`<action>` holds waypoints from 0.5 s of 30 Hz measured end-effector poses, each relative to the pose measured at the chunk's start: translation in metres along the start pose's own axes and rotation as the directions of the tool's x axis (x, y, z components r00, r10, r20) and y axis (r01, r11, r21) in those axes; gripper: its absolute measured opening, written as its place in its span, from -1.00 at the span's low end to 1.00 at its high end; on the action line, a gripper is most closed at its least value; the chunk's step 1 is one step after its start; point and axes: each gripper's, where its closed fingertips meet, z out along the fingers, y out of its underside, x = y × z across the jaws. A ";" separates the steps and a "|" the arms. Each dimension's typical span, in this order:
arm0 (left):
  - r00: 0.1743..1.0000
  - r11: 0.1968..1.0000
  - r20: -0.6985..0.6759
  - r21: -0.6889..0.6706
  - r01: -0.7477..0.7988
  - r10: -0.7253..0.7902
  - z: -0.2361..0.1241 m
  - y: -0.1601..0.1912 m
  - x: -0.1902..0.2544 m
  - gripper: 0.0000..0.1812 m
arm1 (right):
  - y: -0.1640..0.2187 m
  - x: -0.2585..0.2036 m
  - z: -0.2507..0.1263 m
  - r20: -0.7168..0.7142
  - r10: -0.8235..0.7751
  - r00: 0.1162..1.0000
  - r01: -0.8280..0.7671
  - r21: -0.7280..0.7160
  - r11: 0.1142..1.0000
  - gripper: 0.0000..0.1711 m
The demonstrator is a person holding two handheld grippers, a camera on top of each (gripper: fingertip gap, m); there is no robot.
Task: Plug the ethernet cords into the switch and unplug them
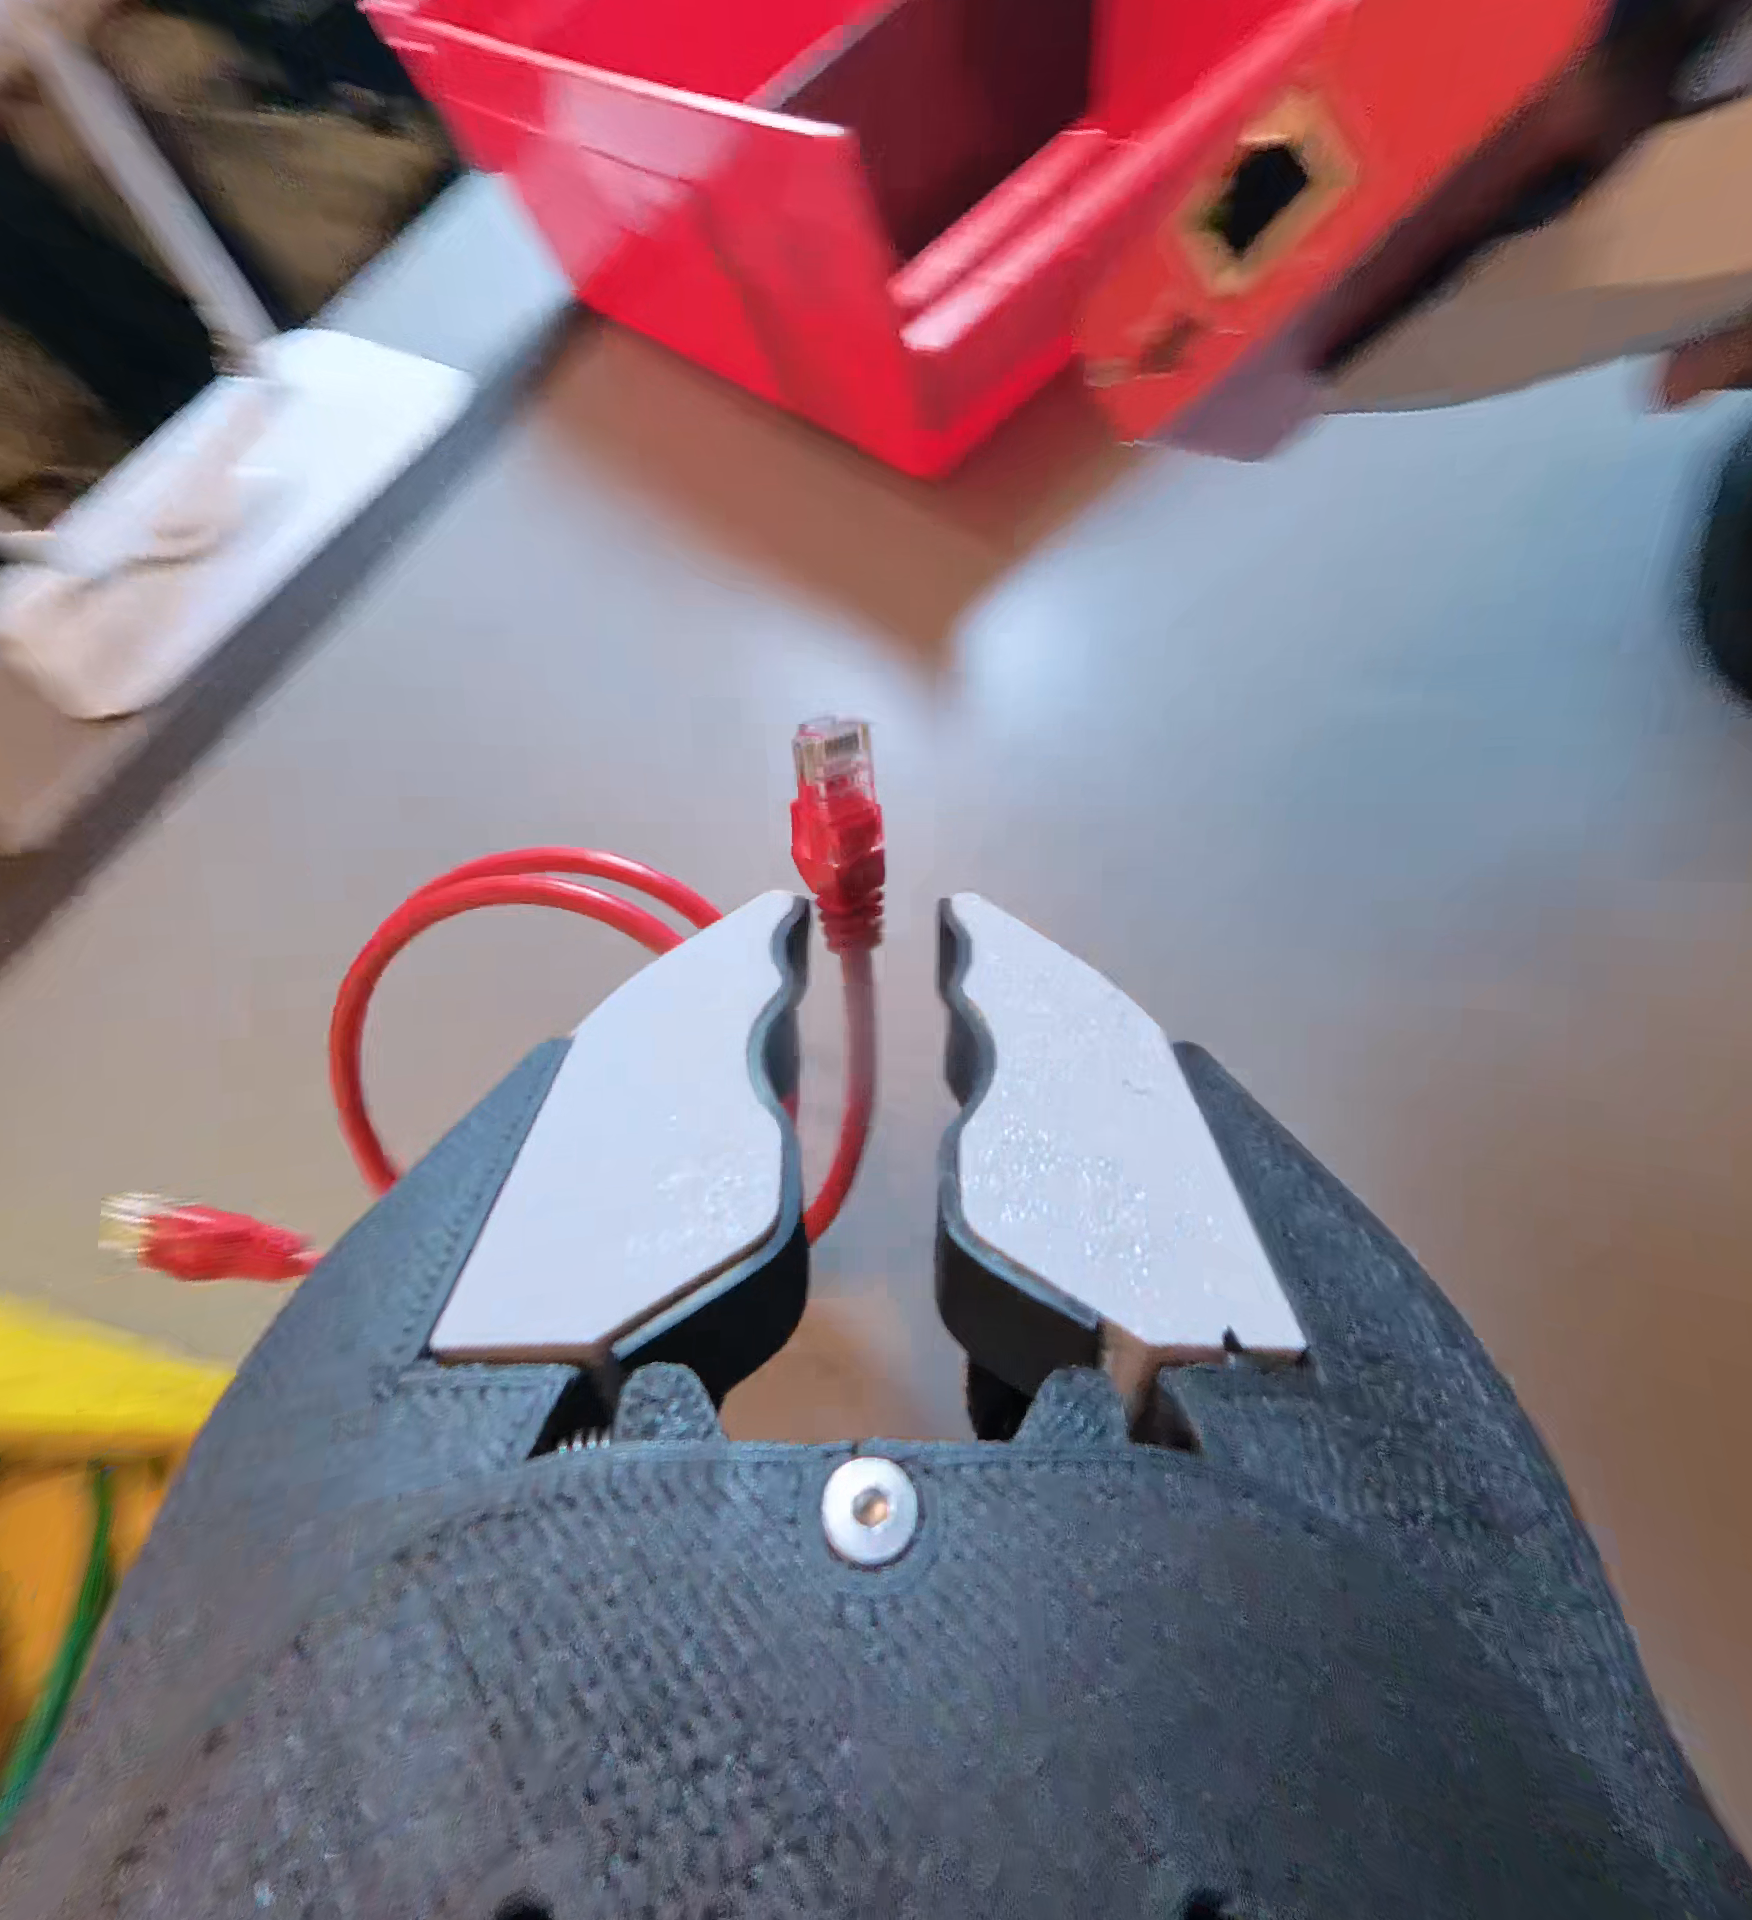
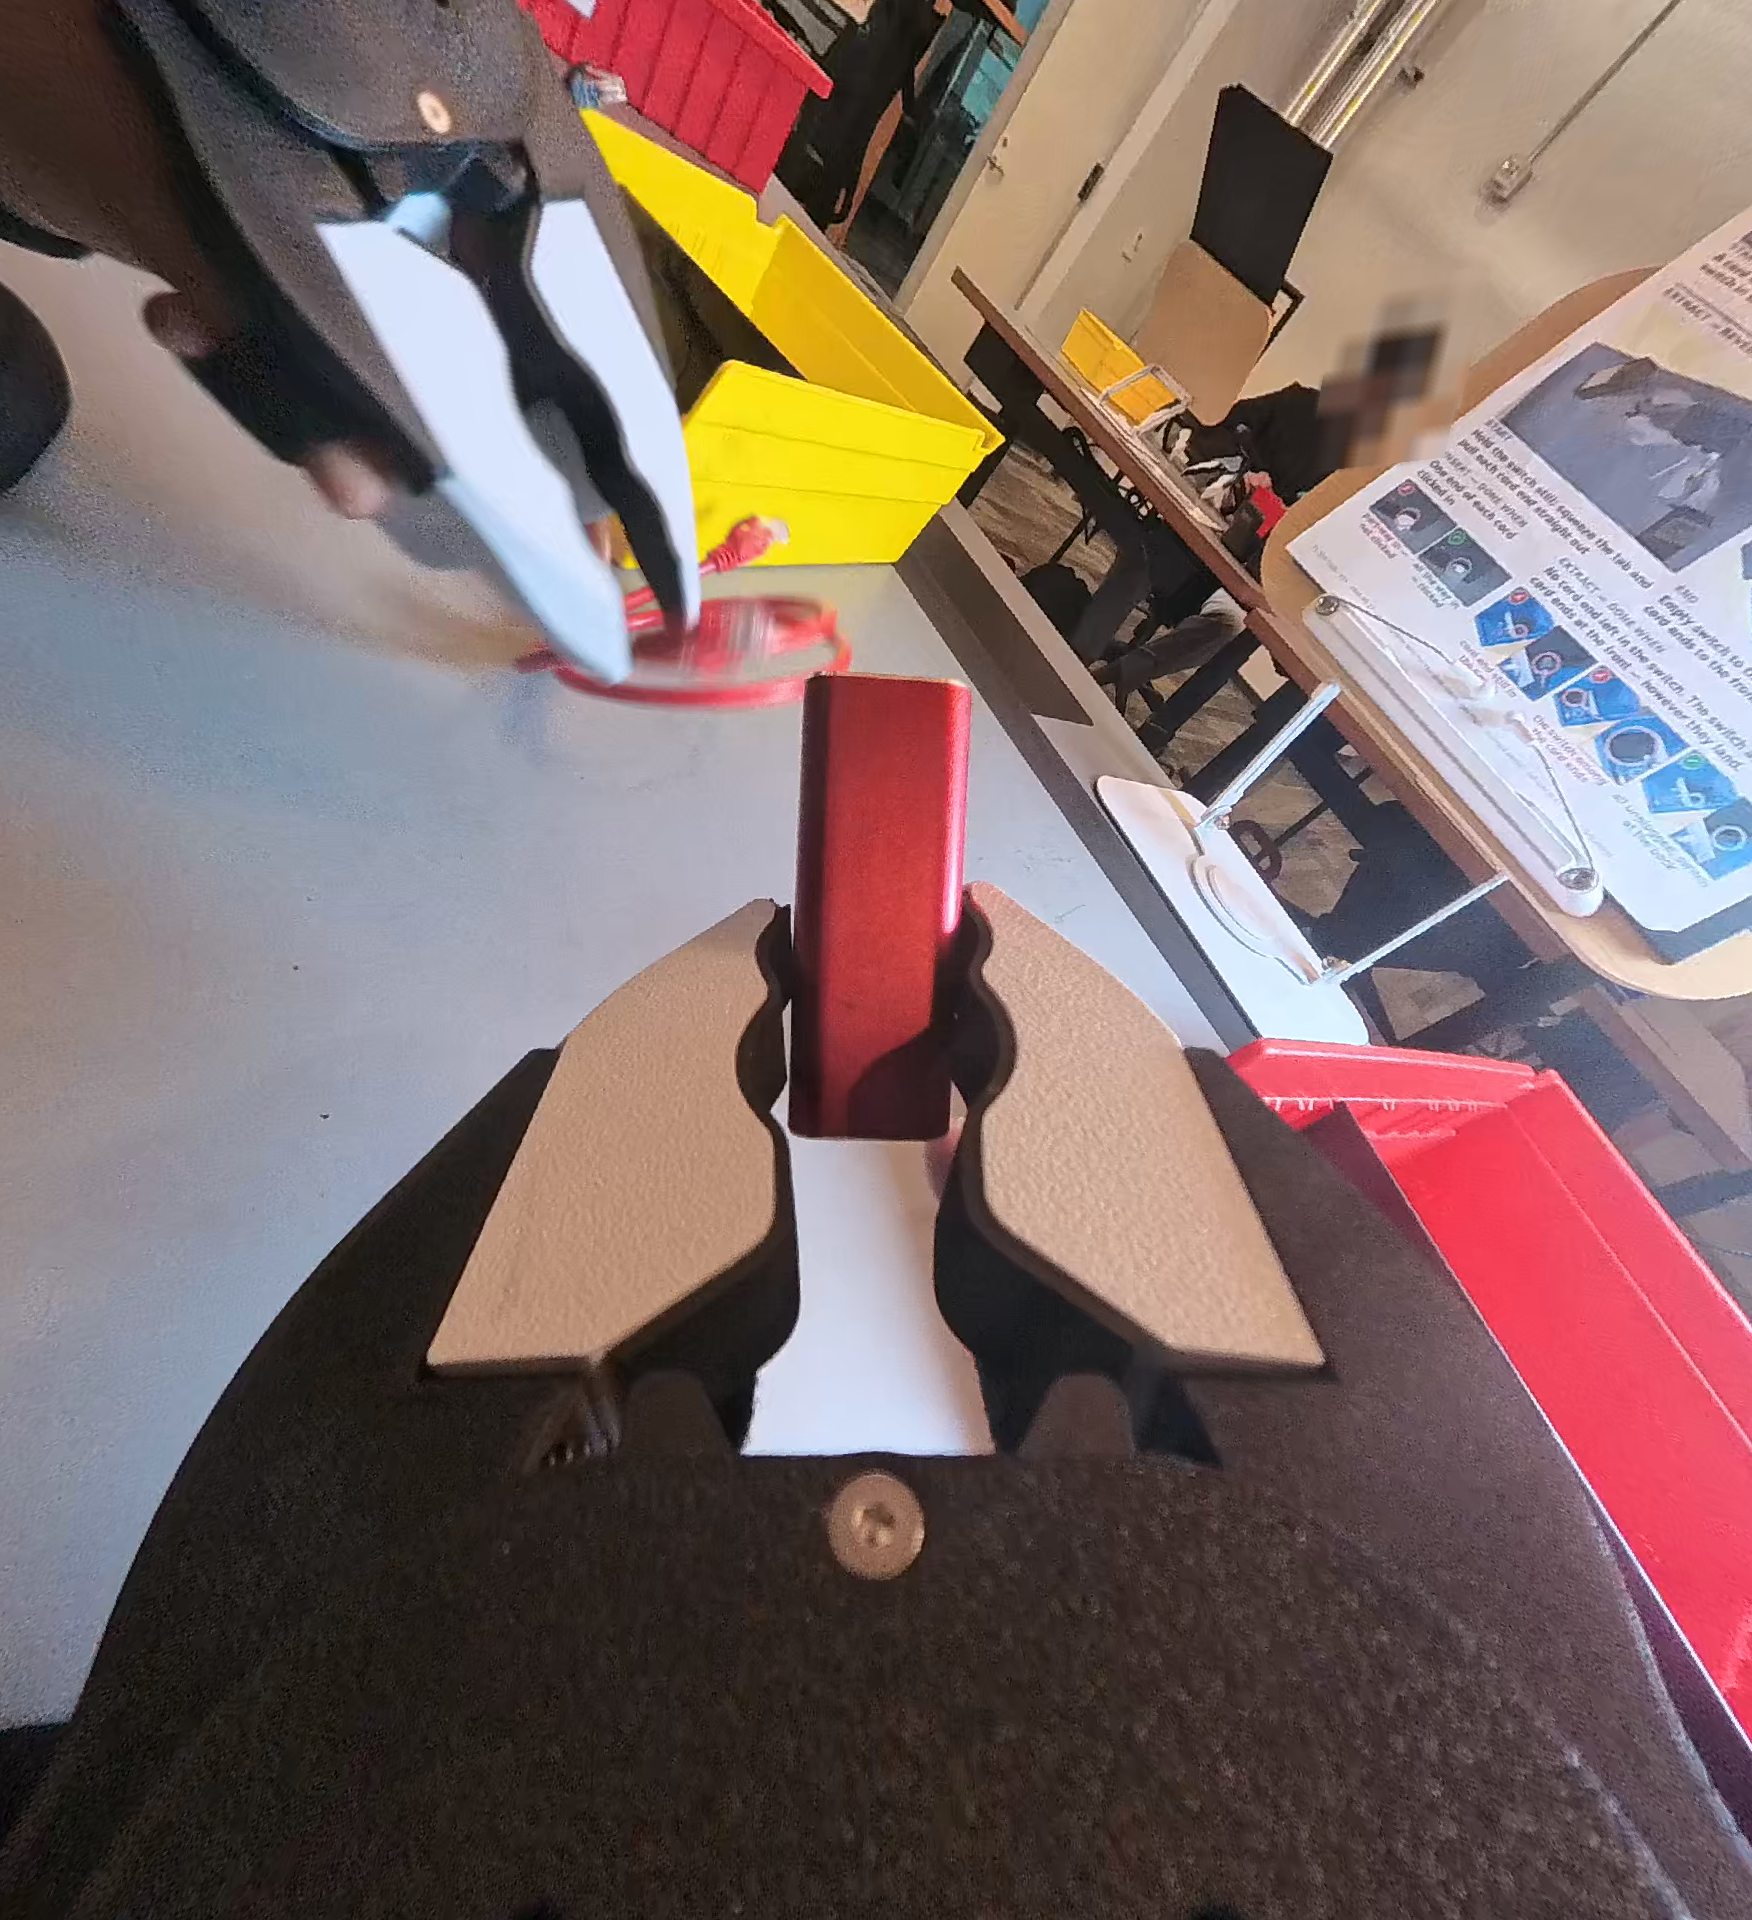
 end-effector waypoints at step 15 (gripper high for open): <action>0.750 0.612 -0.587 -0.482 -0.627 0.306 0.062 0.062 -0.080 -0.62 | 0.007 0.009 -0.003 -0.032 0.049 0.998 -0.050 -0.005 0.999 -0.68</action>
